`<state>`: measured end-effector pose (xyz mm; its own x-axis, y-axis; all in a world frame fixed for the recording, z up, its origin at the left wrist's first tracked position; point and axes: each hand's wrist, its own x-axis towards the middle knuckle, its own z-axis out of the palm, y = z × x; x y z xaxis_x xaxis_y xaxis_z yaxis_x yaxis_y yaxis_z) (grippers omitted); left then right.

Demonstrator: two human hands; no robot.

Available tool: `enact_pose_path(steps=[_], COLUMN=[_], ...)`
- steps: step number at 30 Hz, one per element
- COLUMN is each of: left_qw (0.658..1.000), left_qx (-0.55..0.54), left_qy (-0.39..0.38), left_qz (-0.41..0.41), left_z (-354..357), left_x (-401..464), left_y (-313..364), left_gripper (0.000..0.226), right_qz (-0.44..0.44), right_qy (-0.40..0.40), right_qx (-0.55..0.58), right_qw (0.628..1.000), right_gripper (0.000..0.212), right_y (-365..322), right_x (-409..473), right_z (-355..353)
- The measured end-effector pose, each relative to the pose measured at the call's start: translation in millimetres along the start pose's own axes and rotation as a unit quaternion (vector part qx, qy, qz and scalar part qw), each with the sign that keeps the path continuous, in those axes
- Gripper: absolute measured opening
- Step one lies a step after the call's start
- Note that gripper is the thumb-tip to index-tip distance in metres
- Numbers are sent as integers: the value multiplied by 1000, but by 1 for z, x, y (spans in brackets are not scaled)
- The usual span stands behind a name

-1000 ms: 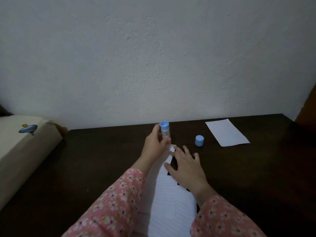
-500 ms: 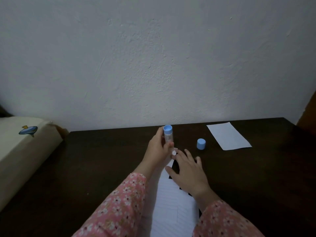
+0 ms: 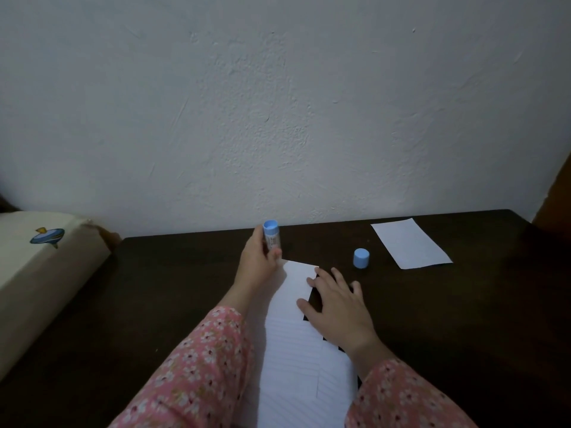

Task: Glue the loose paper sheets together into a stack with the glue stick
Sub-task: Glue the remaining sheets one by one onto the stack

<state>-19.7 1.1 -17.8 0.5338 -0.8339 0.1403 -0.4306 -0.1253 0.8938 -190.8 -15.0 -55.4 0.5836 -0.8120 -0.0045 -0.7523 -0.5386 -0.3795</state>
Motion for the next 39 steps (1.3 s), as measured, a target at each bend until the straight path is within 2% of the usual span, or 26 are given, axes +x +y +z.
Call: enact_pose_path(steps=[3,6,9,11,17,19,22,25,28,33,39], left_qw=[1000,992,942,908,877,890,924,954,974,975,985], left_qx=[2,-104,-296,-372,-382,-343,-255,-224,-176,-168,-69], left_qy=[15,64,127,156,230,226,188,117,69,110,147], left_qz=[-13,-38,-91,-110,-177,-197,-216,-161,-123,-96,-57], left_z=[-9,-18,-31,-41,-69,-76,-83,-85,-80,-74,-78], left_x=[2,-5,-14,-19,-52,-63,-74,-78,-79,-74,-77], left_y=[-4,-7,-8,-10,-30,-35,-39,-43,-44,-46,-51], left_gripper=[56,44,49,50,38,27,32,48,48,42,44], right_qz=[-2,-4,-4,-3,4,5,8,-2,-22,-26,-27], right_qy=[-1,2,7,11,25,35,45,56,39,33,44], right_qx=[3,5,0,-2,-4,-10,-18,-24,-18,-8,-10], right_qw=[1000,1000,1000,1000,1000,999,999,998,999,999,999], right_gripper=[57,57,57,56,56,55,53,51,50,48,49], right_y=[1,1,1,1,-1,-1,-1,0,-1,-2,-1], right_x=[0,0,0,-1,-3,-4,-6,-8,-7,-6,-5], right_z=[0,2,2,3,2,2,2,2,1,1,3])
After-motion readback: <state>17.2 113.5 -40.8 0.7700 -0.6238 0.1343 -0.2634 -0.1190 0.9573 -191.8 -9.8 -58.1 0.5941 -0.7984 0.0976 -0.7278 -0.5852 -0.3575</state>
